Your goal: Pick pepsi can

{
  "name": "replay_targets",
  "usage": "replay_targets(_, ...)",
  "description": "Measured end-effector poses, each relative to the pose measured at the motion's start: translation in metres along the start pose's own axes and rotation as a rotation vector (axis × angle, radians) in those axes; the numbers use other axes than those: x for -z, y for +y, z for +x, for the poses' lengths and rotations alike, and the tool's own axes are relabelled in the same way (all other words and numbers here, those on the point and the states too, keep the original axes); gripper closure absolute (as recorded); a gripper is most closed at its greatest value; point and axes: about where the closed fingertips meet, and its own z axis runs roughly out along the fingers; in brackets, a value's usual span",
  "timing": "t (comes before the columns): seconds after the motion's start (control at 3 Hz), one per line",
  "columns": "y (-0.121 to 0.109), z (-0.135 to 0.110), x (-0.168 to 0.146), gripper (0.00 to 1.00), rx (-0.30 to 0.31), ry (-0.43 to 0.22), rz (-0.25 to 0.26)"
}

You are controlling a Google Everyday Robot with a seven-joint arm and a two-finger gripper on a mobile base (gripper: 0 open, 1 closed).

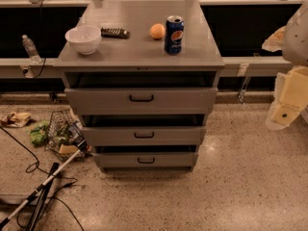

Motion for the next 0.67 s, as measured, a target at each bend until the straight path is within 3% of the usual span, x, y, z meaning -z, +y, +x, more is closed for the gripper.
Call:
replay_targets(0.33,-0.002,-0.002,0.001,0.00,0.000,-0.011,0.007)
replay_targets(0.67,-0.013,-0.007,-0.002,0.00,-0.016,-0.069,0.030)
